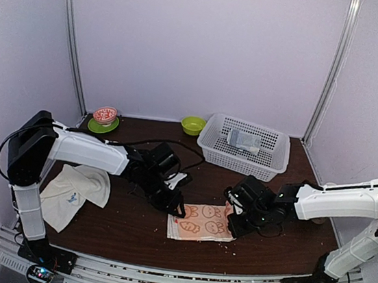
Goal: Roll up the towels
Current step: Roll the towel at the center of the board.
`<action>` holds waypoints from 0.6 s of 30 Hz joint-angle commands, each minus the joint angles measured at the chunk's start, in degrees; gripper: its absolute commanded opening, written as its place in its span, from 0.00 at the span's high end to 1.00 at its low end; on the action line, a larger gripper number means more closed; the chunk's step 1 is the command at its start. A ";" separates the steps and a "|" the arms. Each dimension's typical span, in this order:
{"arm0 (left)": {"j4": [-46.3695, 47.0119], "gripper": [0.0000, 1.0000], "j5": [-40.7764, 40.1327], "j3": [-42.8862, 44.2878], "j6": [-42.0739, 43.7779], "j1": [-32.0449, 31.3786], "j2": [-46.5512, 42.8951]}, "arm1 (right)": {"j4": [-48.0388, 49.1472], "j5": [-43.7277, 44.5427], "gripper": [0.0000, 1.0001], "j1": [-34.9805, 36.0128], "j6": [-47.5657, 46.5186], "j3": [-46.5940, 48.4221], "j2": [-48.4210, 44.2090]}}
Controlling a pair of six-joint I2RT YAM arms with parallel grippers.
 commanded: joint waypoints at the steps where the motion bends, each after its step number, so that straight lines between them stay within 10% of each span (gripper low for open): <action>1: 1.35 0.70 3.07 1.35 0.39 -0.38 -0.13 | -0.68 1.12 1.00 0.20 -0.16 1.78 -0.25; 18: 2.77 0.87 -0.23 -2.05 -2.75 -0.47 5.42 | -0.22 -8.38 1.00 2.27 -3.69 5.59 4.70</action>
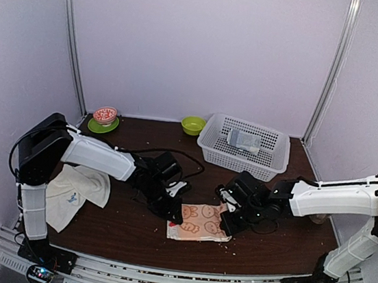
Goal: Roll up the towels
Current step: Roll the towel at the center of the board.
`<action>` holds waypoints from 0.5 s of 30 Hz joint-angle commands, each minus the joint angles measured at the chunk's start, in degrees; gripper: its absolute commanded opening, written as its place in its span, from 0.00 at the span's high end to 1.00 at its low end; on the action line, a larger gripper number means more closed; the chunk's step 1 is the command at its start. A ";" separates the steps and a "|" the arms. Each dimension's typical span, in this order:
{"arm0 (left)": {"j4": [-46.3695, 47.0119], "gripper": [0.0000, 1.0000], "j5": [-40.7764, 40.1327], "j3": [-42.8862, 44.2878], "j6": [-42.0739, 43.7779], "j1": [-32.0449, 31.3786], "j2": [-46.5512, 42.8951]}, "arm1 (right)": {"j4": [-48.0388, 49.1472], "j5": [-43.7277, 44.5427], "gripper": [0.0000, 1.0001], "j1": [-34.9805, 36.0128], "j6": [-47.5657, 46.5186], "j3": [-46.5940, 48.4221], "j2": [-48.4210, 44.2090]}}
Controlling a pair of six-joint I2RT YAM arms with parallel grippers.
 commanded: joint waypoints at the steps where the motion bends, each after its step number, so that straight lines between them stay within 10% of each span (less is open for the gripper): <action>1: 0.89 0.87 -1.46 -1.62 -0.68 -0.25 0.57 | -0.55 -4.48 1.00 1.48 -2.43 1.69 2.56; 11: -0.46 0.80 -1.78 -1.08 0.53 -0.23 -1.66 | 0.35 -5.66 1.00 1.97 -0.90 1.10 5.78; 15: -1.70 0.70 -1.92 0.11 1.57 -0.19 -4.49 | 3.01 -4.57 0.81 1.81 2.09 -0.37 5.17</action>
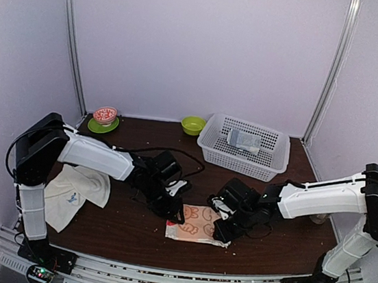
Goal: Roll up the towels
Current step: Roll the towel at the center of the board.
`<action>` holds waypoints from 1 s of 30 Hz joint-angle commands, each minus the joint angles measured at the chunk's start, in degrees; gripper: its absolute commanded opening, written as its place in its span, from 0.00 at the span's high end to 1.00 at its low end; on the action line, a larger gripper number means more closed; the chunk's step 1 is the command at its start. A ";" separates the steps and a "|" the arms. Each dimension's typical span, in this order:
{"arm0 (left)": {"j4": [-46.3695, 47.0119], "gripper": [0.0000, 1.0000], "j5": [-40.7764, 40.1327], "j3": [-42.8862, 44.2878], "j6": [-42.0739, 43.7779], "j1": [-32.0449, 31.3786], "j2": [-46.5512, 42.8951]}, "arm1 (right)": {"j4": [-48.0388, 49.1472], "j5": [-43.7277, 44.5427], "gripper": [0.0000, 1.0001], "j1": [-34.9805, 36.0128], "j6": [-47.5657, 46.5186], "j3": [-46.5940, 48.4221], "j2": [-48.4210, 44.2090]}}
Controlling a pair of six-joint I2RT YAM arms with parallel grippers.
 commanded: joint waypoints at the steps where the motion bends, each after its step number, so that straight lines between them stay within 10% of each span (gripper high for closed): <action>1: -2.27 0.70 -1.60 0.81 1.67 -0.10 -4.35 | 3.60 1.09 0.80 0.15 3.60 -1.44 -0.68; 30: 18.01 0.71 13.82 12.75 -7.59 -0.18 6.40 | 22.70 -3.45 0.36 -4.80 11.63 -11.56 -3.61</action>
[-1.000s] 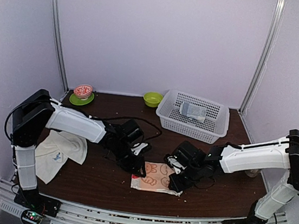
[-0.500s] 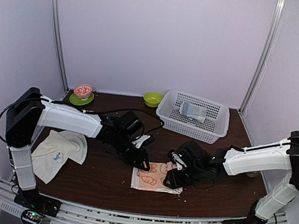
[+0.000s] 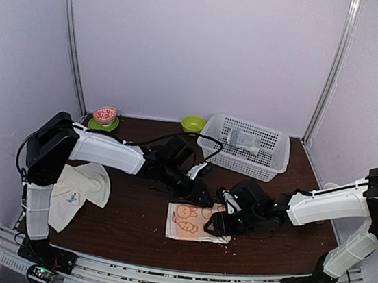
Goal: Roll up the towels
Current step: Roll the towel at the center of the board.
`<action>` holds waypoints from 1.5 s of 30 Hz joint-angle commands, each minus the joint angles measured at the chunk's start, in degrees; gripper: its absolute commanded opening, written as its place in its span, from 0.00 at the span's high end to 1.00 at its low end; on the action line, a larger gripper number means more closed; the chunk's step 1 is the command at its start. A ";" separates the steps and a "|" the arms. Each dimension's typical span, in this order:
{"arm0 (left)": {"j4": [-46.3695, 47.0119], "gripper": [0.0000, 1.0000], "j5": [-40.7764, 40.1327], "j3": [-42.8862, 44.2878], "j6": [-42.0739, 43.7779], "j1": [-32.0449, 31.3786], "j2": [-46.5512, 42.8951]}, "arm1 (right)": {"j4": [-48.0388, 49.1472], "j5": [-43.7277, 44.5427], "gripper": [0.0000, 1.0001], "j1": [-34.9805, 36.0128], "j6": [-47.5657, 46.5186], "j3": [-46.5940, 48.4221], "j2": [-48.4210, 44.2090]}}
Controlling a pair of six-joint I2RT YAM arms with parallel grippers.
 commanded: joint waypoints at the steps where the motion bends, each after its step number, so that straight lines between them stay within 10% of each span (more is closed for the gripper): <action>1: 5.00 0.71 3.68 3.43 -2.25 -0.18 2.58 | 0.76 -0.17 0.35 -0.41 -0.79 -1.07 -0.08; 29: 1.02 0.82 2.08 8.12 -5.83 0.43 14.95 | -12.76 5.31 0.28 -0.61 -5.40 1.74 -11.20; 45: -0.36 0.83 0.47 5.60 -4.96 0.43 13.45 | -14.27 6.79 0.58 0.65 -3.53 1.74 -6.63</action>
